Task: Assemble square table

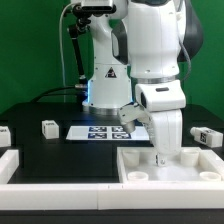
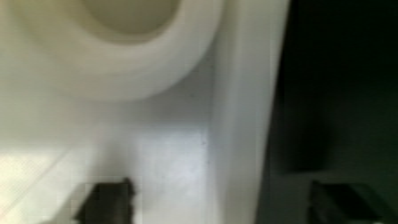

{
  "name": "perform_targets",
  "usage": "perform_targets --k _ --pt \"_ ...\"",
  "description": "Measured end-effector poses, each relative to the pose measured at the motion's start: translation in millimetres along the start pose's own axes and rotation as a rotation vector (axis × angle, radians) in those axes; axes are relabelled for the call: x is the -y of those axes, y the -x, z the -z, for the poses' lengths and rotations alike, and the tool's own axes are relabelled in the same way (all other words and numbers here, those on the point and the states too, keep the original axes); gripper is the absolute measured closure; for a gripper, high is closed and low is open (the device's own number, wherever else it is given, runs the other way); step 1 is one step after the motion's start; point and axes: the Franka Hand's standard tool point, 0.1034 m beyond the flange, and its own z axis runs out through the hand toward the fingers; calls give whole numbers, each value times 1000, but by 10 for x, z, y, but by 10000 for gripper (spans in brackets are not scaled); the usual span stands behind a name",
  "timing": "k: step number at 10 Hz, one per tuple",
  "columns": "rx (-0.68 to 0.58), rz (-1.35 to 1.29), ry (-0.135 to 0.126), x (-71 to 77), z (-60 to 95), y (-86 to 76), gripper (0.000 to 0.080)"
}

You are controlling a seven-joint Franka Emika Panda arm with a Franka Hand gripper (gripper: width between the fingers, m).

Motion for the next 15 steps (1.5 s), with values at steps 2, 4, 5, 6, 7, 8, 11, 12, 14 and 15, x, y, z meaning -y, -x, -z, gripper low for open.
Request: perform_targets --k 2,4,5,6,7,8,11,12,14,15 --pt "0 0 1 -6 3 1 168" --pt "0 0 1 -7 4 2 156" --pt "0 0 1 -7 4 2 151" --pt "0 0 1 -7 4 2 151" --pt "0 0 1 -7 4 2 150" --pt "1 -19 2 0 17 -8 150" --pt "25 -239 -2 187 258 -290 150" --pt "29 -333 0 221 325 -457 150" --pt "27 -565 9 266 388 -846 150" --pt "25 -624 13 268 387 -921 150"
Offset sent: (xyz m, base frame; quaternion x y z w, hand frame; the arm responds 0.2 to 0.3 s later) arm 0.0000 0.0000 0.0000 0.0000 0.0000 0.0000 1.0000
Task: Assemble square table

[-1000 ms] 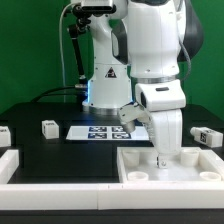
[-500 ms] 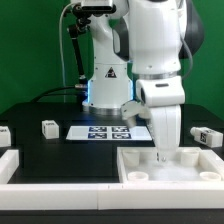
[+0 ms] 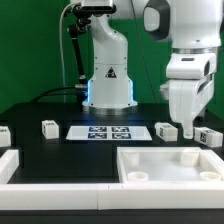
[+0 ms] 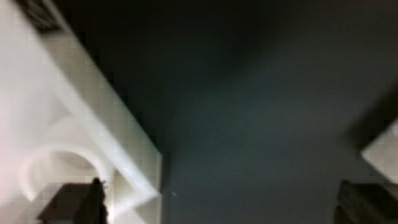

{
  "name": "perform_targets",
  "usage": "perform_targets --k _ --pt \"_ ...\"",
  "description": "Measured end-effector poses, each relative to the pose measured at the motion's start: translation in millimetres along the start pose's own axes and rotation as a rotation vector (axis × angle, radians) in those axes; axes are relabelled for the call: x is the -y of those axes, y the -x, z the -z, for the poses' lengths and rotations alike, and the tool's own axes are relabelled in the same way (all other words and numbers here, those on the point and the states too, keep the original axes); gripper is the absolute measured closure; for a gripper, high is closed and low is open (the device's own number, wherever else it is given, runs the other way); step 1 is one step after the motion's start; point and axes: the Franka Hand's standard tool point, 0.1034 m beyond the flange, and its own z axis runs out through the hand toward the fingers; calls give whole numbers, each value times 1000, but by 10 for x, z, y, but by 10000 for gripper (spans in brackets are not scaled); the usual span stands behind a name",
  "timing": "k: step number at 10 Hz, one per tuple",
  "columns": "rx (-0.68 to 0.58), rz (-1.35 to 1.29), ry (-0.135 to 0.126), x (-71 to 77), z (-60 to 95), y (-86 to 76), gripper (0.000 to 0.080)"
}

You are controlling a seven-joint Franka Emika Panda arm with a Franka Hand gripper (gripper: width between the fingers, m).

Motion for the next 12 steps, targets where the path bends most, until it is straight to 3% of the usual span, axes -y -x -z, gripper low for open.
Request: perform_targets --k 4,5,7,8,11,12 --pt "-4 -270 -8 15 -8 -11 150" --pt "-3 -373 -10 71 -13 -37 150" --pt "2 -532 -25 500 -41 -299 150" --pt "16 -508 -30 575 -53 -334 150" --pt "74 -507 -46 554 -55 -272 150" --pt "192 -526 -80 614 -52 -216 150"
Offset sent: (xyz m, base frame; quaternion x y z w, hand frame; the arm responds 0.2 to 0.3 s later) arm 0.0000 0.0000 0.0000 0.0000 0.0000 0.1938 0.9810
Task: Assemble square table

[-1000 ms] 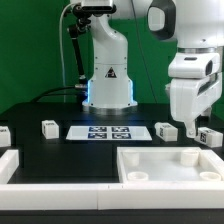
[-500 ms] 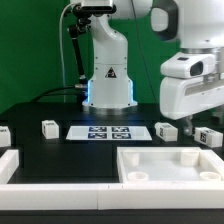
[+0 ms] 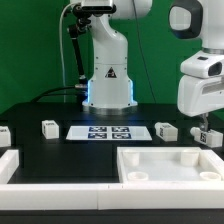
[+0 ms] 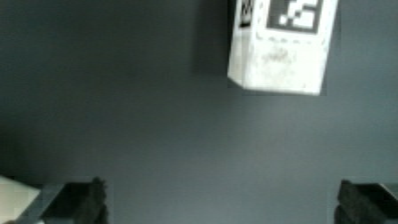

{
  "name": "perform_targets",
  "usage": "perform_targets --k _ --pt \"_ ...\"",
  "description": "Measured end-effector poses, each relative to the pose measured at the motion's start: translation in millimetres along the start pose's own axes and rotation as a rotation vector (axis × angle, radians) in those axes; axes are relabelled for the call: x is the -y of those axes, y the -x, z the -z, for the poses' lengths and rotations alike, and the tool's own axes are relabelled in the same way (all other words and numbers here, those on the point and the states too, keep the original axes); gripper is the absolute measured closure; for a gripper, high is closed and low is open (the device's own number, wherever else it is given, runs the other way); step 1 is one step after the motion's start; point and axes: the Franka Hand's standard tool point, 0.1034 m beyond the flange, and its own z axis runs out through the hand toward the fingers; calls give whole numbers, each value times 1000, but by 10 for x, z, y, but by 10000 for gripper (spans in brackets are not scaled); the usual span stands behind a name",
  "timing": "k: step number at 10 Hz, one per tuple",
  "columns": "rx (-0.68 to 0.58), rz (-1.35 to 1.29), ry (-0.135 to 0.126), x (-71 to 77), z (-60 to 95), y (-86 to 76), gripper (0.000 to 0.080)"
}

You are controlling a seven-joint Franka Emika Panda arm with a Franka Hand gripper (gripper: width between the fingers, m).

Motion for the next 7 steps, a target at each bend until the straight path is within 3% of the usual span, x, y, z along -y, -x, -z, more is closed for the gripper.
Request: perform_targets --k 1,4,7 --pt "149 -58 -6 67 -14 31 150" --pt "381 -60 -30 178 -49 -97 150" --pt "575 -78 -47 188 -103 -2 150"
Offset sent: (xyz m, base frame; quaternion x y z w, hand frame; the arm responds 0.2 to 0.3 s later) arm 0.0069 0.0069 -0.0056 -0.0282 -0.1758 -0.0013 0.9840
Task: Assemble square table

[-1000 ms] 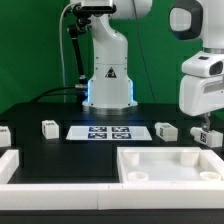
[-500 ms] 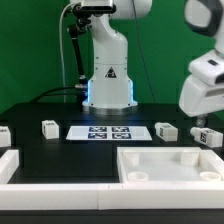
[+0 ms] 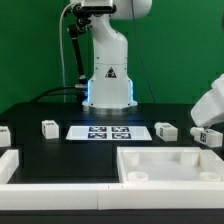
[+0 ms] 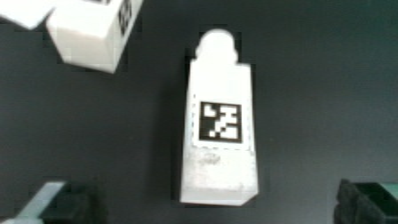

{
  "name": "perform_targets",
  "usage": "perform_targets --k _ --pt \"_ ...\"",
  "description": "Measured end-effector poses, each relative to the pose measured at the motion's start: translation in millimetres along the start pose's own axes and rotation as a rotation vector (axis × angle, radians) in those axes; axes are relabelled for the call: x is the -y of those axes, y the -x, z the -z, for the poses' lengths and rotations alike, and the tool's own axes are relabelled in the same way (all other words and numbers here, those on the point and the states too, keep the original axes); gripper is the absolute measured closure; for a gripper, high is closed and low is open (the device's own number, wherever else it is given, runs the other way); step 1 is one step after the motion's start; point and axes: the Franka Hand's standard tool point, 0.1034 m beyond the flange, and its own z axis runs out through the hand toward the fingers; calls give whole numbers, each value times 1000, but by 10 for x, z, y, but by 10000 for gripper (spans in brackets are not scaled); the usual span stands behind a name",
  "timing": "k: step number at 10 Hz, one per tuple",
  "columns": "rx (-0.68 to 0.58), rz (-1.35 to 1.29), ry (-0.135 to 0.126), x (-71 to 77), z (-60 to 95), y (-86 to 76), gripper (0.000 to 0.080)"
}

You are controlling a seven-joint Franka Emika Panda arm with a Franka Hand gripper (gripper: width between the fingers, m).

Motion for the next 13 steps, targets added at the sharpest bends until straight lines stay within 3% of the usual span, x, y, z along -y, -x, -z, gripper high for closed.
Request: perform_targets --k 2,5,7,9,11,12,13 --pt "-15 -136 -9 -27 -173 -56 150" --pt "-13 -127 -8 -16 -199 -62 150" --pt "20 -111 -3 71 -381 -84 150" --pt "35 -71 2 68 -532 -37 150" --pt "33 -71 1 69 -522 -43 162" --pt "33 -71 1 69 -525 -42 348" --pt "34 -71 1 69 -526 -42 348"
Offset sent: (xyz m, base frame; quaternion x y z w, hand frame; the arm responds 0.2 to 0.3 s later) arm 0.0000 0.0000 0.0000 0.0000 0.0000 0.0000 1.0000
